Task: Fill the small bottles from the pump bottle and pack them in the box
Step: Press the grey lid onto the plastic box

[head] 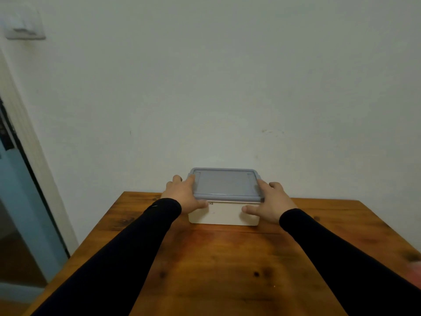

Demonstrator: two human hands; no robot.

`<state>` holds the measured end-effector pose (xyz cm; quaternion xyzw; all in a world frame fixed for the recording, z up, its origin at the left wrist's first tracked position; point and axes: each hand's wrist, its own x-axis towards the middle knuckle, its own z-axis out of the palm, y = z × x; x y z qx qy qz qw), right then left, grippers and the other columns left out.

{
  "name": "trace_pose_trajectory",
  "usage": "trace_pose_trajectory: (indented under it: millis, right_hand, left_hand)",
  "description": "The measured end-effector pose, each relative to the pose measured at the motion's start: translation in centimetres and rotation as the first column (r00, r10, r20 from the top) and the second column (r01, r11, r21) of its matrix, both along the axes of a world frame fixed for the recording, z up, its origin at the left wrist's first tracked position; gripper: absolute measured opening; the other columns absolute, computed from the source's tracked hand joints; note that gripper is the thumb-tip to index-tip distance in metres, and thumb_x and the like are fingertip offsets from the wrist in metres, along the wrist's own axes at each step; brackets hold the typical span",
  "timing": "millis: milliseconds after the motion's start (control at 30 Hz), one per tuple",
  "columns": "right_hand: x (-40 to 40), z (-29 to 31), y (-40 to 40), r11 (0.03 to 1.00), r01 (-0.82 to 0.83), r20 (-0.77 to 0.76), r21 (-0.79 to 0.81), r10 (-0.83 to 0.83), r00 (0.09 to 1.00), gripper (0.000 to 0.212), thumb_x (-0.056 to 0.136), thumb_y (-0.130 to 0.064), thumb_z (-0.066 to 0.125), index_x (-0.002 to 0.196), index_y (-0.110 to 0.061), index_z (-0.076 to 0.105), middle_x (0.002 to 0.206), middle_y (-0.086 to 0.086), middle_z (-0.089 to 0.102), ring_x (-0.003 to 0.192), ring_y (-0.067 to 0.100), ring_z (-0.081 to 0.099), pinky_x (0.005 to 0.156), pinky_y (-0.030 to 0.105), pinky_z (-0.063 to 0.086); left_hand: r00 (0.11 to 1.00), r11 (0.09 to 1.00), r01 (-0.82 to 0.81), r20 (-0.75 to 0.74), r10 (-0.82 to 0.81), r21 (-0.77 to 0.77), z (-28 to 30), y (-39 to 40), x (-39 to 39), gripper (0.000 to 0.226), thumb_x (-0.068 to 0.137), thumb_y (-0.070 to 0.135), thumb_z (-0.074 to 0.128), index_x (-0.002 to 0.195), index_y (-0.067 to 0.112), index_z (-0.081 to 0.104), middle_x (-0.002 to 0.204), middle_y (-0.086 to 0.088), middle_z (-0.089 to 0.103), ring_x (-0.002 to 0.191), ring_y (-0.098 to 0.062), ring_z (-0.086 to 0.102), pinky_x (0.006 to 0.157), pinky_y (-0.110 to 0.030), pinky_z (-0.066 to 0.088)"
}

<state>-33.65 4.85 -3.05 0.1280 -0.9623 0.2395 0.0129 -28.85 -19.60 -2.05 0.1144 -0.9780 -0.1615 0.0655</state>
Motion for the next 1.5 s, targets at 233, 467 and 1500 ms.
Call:
trace_pose_trajectory:
  millis: [233,467,1500]
  right_hand:
    - [6.5,3.4,1.6,0.997,-0.067,-0.026,-0.044,0.066,0.997,0.101,0.072,-0.065,0.068,0.152,-0.029,0.017,0.156,0.005,0.014,0.135,0.026,0.035,0.106,0.037,0.036]
    - [15.0,5.9,5.2,0.993,-0.079,-0.113,-0.083,0.069,0.991,0.096,0.073,-0.068,0.063,0.15,-0.033,0.018,0.156,0.004,0.018,0.136,0.023,0.034,0.104,0.034,0.037]
    - [23.4,1.6,19.0,0.831,0.447,-0.083,-0.33,-0.498,0.863,0.111,0.063,-0.075,0.065,0.147,-0.02,0.017,0.143,0.02,0.032,0.126,0.037,0.044,0.096,0.049,0.044]
  left_hand:
    - [0.996,0.999,0.015,-0.086,-0.012,0.039,3.5,1.9,5.7,0.069,0.092,0.062,0.035,0.149,0.026,0.022,0.143,-0.014,0.037,0.127,-0.031,0.038,0.101,-0.042,0.035]
    - [0.992,0.998,0.054,-0.115,-0.053,0.012,6.1,4.9,13.3,0.069,0.092,0.063,0.028,0.149,0.025,0.022,0.144,-0.014,0.037,0.128,-0.032,0.039,0.103,-0.042,0.034]
    - [0.984,0.99,0.144,-0.108,-0.142,0.009,6.3,11.0,22.9,0.065,0.095,0.059,0.03,0.146,0.02,0.03,0.145,-0.013,0.039,0.127,-0.028,0.042,0.106,-0.04,0.035]
